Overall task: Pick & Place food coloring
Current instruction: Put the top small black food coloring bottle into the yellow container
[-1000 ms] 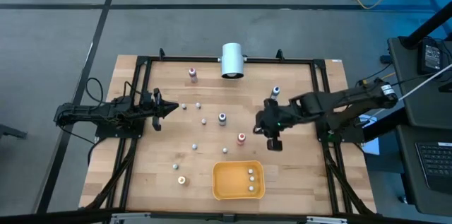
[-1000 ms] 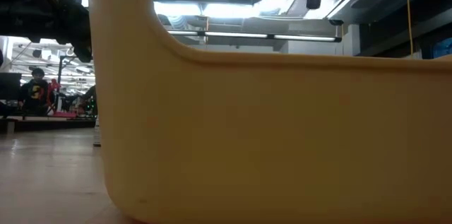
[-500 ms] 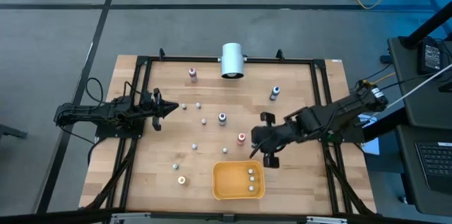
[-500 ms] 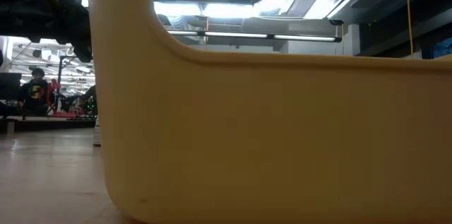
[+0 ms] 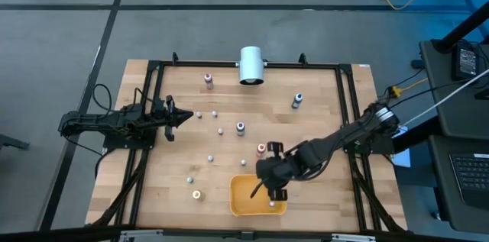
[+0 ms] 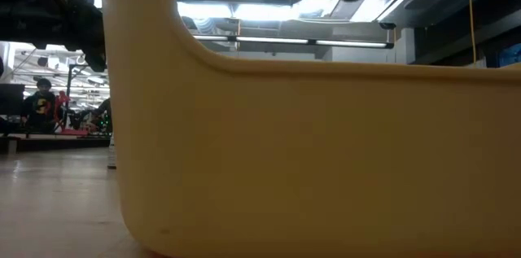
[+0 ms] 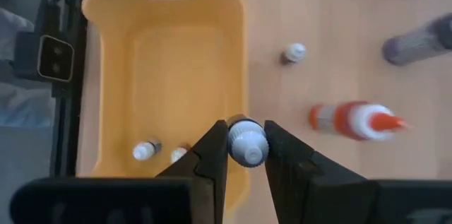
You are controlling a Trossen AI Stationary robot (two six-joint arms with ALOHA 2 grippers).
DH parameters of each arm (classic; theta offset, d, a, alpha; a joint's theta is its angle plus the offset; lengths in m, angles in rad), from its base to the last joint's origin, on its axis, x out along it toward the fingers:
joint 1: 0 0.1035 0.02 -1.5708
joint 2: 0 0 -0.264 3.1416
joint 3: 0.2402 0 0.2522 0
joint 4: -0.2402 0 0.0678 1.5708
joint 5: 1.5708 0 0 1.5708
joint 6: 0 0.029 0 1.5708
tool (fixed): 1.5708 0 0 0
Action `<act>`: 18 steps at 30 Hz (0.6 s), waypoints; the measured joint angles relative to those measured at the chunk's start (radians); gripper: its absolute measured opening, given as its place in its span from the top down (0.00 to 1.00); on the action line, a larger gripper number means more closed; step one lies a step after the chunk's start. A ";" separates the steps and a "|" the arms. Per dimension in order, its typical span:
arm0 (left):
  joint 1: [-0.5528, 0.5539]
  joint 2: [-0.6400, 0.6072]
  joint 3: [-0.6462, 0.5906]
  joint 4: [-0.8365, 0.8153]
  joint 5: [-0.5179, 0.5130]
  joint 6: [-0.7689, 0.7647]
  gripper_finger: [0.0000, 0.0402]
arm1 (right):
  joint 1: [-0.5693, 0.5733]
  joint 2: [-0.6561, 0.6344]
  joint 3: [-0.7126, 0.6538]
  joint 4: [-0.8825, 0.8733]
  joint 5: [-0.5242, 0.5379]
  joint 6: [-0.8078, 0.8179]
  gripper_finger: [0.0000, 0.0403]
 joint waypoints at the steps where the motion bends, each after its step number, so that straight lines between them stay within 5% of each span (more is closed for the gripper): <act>1: 0.000 0.000 0.000 0.000 0.000 0.000 0.96 | 0.006 0.013 0.000 0.014 0.000 0.002 0.80; 18: 0.000 0.000 0.000 0.000 0.000 0.000 0.96 | 0.052 0.128 -0.066 0.120 -0.002 0.047 0.80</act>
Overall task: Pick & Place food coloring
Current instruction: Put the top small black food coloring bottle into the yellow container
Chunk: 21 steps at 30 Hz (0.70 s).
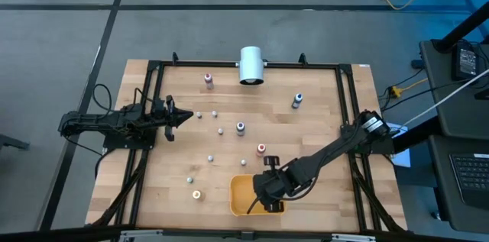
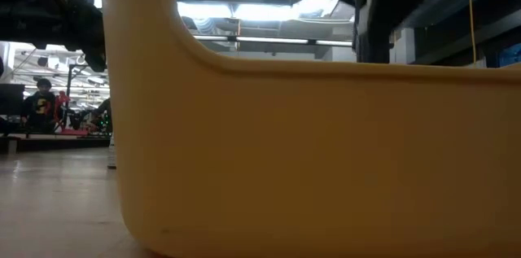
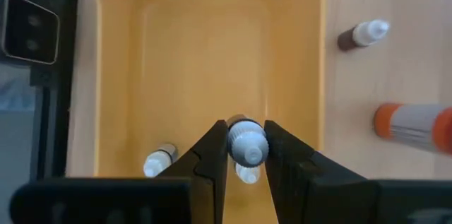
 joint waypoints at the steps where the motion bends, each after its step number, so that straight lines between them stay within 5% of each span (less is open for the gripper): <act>1: 0.000 0.000 0.000 0.000 0.000 0.000 0.96 | 0.001 0.000 -0.014 0.009 0.000 0.004 0.80; 21: 0.000 0.000 0.000 0.000 0.000 0.000 0.96 | 0.007 0.000 -0.177 0.197 -0.001 0.033 0.80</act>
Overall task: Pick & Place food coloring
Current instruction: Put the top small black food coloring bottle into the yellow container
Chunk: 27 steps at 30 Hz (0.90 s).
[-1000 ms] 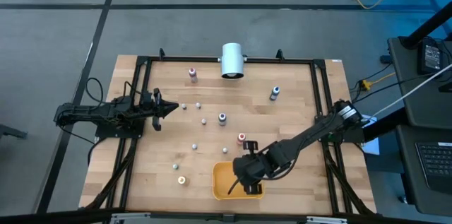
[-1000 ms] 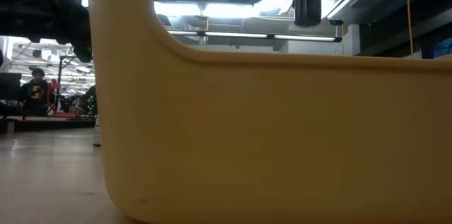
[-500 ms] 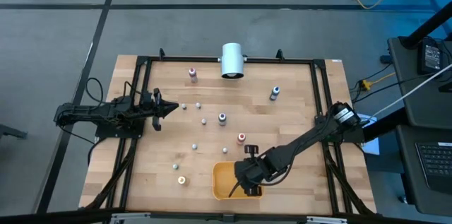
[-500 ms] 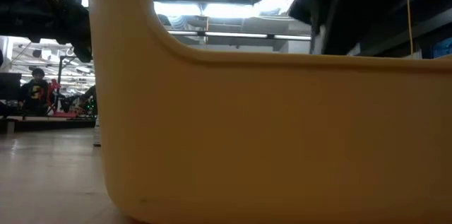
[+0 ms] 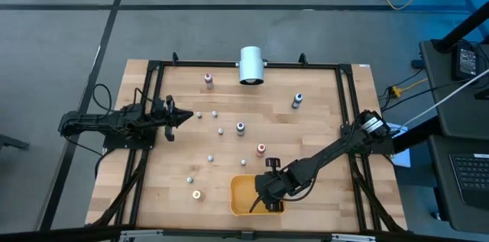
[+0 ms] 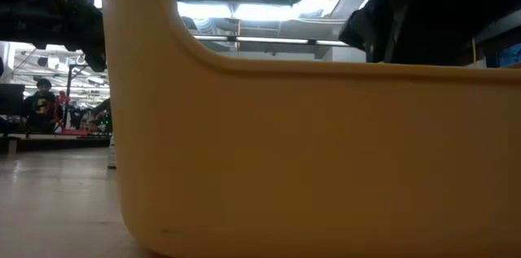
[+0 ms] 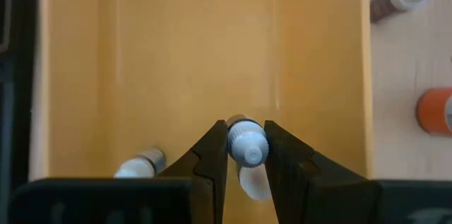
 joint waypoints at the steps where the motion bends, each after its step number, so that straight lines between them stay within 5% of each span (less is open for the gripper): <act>1: 0.000 0.000 0.000 0.000 0.000 0.000 0.96 | 0.000 0.000 -0.008 0.013 0.000 0.000 0.80; 27: 0.000 0.000 0.000 0.000 0.000 0.000 0.96 | -0.001 0.020 -0.053 0.065 0.053 0.045 0.80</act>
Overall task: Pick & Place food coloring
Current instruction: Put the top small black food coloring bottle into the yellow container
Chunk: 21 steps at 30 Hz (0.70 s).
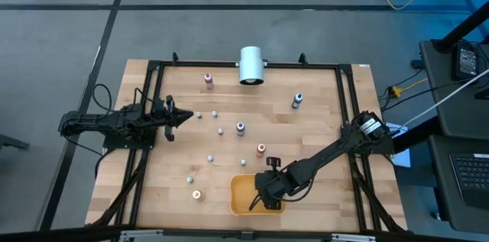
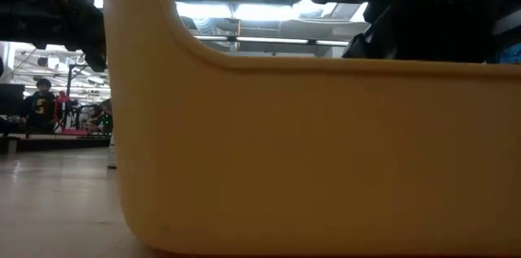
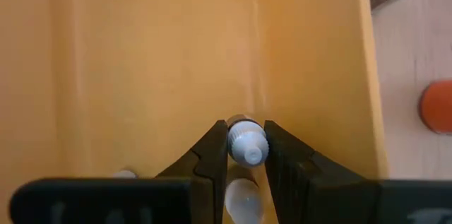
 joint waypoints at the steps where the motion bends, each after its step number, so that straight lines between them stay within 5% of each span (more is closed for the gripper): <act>1: 0.000 0.000 0.000 0.000 0.000 0.000 0.96 | 0.000 0.003 0.000 0.003 0.000 0.001 0.80; 21: 0.000 0.000 0.000 0.000 0.000 0.000 0.96 | 0.000 0.006 0.001 -0.029 -0.056 0.052 0.80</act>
